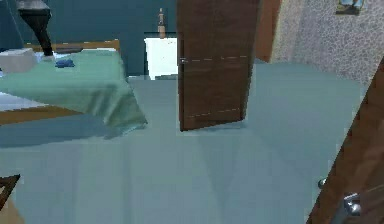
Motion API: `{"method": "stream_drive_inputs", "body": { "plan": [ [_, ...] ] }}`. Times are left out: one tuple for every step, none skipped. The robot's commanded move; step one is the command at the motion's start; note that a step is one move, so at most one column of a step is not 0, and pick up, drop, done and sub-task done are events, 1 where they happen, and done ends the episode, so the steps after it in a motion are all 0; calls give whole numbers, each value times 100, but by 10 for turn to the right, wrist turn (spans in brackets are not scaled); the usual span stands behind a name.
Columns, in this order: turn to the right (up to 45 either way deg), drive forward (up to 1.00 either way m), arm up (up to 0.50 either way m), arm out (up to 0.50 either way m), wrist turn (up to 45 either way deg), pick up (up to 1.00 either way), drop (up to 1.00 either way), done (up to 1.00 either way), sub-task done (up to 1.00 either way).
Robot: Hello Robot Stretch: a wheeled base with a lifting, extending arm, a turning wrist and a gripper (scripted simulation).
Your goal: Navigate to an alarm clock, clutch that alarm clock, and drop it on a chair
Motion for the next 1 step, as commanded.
{"method": "stream_drive_inputs", "body": {
  "plan": [
    [0,70,0,0,0,0,0,0,0]
  ]
}}
